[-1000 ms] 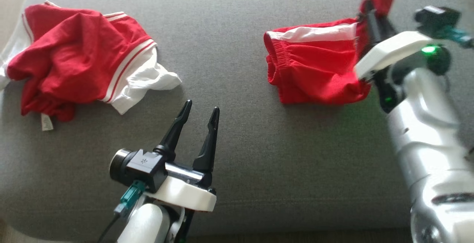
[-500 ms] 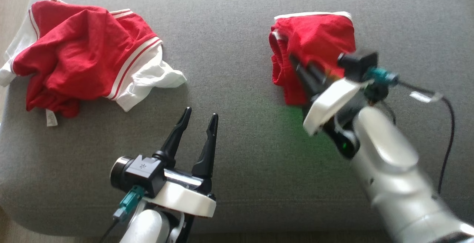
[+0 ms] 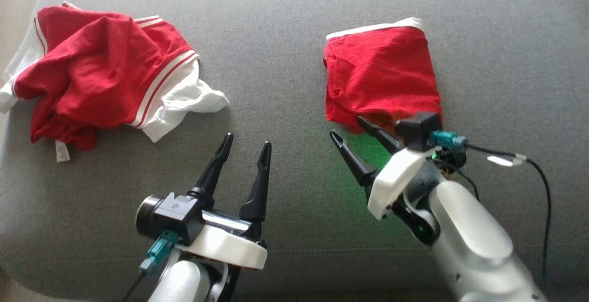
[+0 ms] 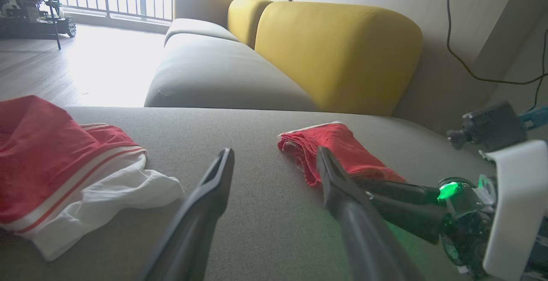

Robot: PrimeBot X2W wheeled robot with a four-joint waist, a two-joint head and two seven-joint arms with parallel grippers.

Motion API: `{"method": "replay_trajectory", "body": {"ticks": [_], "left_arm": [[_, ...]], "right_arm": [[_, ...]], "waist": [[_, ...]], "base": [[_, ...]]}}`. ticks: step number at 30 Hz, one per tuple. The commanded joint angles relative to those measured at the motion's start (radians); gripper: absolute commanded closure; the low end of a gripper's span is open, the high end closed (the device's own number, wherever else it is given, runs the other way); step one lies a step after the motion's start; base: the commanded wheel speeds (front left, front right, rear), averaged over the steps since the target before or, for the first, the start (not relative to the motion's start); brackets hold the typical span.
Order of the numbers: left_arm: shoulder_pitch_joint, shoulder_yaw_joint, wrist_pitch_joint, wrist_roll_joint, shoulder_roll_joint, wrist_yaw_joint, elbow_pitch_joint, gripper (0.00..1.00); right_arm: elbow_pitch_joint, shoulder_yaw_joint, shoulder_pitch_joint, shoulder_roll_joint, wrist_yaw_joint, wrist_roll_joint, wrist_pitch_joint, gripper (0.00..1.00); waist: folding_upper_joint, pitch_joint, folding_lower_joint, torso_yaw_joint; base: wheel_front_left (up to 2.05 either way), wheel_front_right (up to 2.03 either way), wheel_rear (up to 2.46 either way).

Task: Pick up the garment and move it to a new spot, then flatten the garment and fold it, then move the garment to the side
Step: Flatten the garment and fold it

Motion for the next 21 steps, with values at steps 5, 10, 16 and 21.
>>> {"method": "replay_trajectory", "body": {"ticks": [5,10,16,21], "left_arm": [[-0.001,0.057,-0.005,-0.007,-0.004,0.018,-0.026,0.0],[0.016,0.087,-0.005,-0.01,-0.004,0.042,-0.028,0.0],[0.047,0.149,-0.005,-0.007,-0.004,0.081,-0.042,0.0],[0.082,0.211,-0.005,0.005,-0.004,0.108,-0.069,0.0]], "right_arm": [[-0.142,-0.021,0.041,0.013,0.0,-0.06,-0.098,0.0],[-0.144,-0.032,0.068,-0.016,0.0,-0.111,-0.19,0.0],[-0.133,-0.196,0.143,-0.012,0.0,-0.204,-0.243,0.0],[-0.205,-0.322,0.223,0.01,0.0,-0.276,-0.25,0.0]], "waist": [[-0.0001,-0.036,0.0,-0.016],[-0.0001,-0.069,0.0,-0.027],[-0.0001,-0.1,0.0,-0.036],[-0.0001,-0.113,0.0,-0.047]], "base": [[0.0,0.0,0.0],[0.0,0.0,0.0],[0.0,0.0,0.0],[0.0,0.0,0.0]]}}
